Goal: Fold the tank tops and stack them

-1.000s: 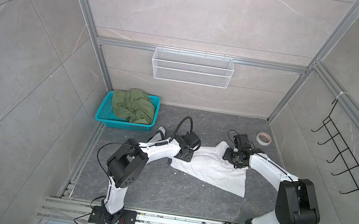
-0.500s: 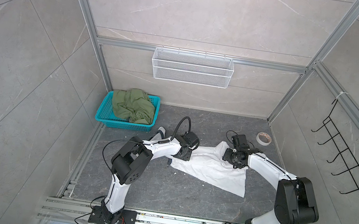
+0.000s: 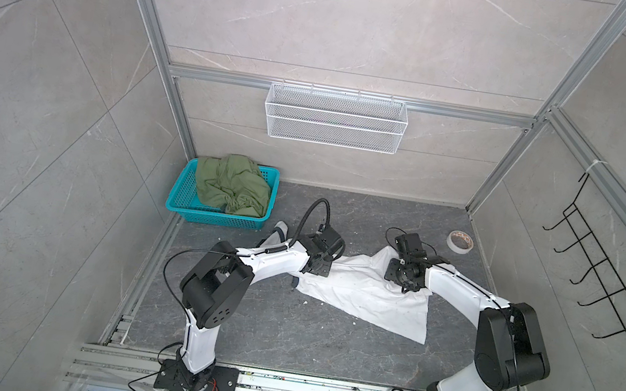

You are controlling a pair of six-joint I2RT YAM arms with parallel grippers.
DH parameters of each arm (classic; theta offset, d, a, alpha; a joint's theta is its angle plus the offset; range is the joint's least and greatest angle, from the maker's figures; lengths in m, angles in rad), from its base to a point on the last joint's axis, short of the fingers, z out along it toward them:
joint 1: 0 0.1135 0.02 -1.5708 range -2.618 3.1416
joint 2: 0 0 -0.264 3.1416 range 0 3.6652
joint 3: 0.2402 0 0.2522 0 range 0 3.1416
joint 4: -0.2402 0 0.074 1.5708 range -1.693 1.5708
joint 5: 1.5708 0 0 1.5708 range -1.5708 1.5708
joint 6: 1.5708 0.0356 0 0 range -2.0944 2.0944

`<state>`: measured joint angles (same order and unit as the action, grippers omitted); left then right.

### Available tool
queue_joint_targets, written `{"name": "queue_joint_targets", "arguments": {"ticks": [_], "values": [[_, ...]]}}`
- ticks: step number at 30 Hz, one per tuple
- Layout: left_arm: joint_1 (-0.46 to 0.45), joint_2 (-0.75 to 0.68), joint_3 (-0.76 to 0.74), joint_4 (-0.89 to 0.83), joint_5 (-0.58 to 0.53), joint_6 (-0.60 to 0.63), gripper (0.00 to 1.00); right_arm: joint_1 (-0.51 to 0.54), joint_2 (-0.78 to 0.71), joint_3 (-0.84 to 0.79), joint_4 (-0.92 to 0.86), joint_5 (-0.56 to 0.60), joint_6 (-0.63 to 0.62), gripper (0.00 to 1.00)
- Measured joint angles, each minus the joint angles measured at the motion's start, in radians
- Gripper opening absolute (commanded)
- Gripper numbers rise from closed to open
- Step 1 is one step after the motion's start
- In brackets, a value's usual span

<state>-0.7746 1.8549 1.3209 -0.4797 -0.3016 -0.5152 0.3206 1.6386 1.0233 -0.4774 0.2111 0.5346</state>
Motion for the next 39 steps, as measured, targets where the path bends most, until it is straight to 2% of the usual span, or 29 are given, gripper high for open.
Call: {"name": "queue_joint_targets", "arguments": {"ticks": [5, 11, 18, 31, 36, 39], "values": [[0.014, -0.050, -0.007, 0.016, -0.015, 0.003, 0.00, 0.006, 0.056, 0.030, -0.008, 0.024, -0.003, 0.55], [0.018, -0.051, -0.013, 0.016, -0.023, 0.004, 0.00, 0.008, 0.105, 0.060, -0.038, 0.074, -0.002, 0.45], [0.030, -0.052, -0.014, 0.015, -0.038, 0.007, 0.00, 0.020, 0.106, 0.064, -0.080, 0.146, 0.007, 0.30], [0.053, -0.067, -0.014, 0.013, -0.043, 0.014, 0.00, 0.052, 0.106, 0.077, -0.136, 0.270, 0.021, 0.12], [0.055, -0.102, -0.024, 0.013, -0.064, 0.020, 0.00, 0.052, 0.103, 0.086, -0.146, 0.315, 0.027, 0.02], [0.058, -0.139, -0.036, 0.014, -0.080, 0.028, 0.00, 0.052, 0.080, 0.088, -0.169, 0.363, 0.042, 0.00]]}}
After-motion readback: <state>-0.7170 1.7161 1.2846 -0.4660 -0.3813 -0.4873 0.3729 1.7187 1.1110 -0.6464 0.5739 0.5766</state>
